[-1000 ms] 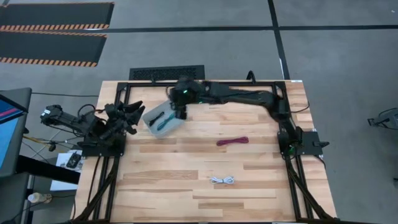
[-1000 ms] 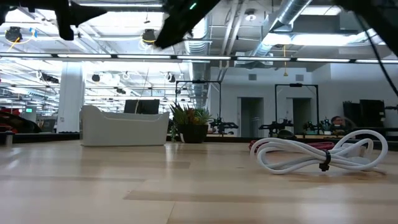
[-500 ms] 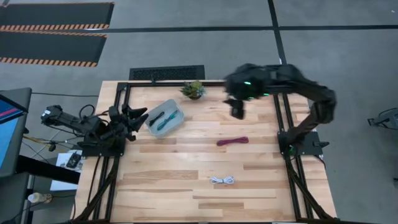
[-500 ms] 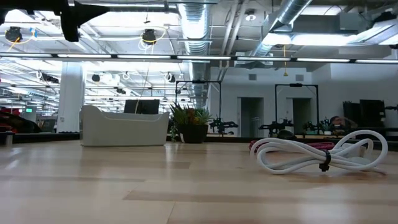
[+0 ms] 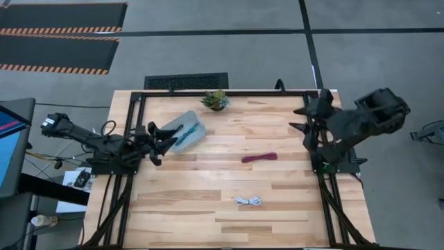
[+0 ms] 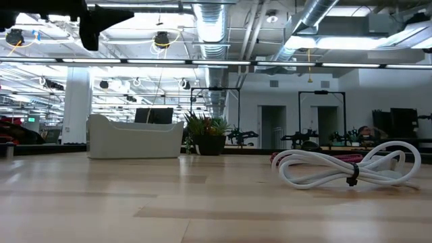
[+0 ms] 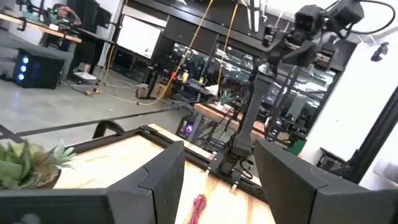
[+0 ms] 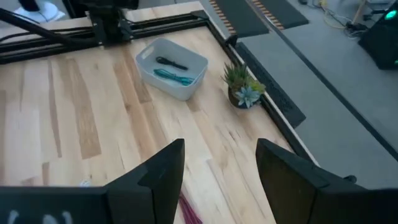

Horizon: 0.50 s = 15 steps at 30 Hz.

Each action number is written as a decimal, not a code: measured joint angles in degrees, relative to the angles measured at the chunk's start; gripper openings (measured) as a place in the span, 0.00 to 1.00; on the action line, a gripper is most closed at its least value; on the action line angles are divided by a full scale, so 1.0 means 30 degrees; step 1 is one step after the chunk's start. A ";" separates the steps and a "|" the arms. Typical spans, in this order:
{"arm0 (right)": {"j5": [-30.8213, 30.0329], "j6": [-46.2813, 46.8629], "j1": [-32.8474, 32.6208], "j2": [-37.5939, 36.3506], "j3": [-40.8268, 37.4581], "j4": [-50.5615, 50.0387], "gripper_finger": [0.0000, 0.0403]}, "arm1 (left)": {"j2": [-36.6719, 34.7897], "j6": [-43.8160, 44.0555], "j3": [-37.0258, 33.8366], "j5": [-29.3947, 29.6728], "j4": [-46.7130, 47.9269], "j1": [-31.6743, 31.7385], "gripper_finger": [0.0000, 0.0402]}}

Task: Pick and place USB-C Cables
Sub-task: Put the white charger cable into the white bin

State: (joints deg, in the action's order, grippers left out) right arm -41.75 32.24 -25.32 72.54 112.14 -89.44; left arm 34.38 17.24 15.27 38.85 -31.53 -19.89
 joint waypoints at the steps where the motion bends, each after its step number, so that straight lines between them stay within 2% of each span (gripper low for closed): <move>1: -0.0256 0.0560 -0.0572 -0.0228 -0.0530 -0.0072 0.55 | 0.0340 -0.0071 0.0000 -0.0031 -0.0353 0.0057 0.45; 4: -0.1151 0.1929 -0.1884 -0.0670 -0.1871 0.0034 0.55 | 0.1310 0.0377 0.0041 -0.0400 -0.1558 0.0465 0.45; 7: -0.1606 0.3062 -0.2703 -0.0716 -0.2844 0.0184 0.55 | 0.2219 0.0479 0.0728 -0.1803 -0.1519 0.0750 0.45; 15: -0.1664 0.3767 -0.3617 0.0054 -0.4687 0.0583 0.55 | 0.6300 0.0040 0.4335 -0.3077 0.0954 0.1146 0.45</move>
State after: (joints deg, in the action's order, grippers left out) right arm -46.74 43.54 -36.17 72.70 98.08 -87.69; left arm 53.28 17.36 28.27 29.62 -28.67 -16.45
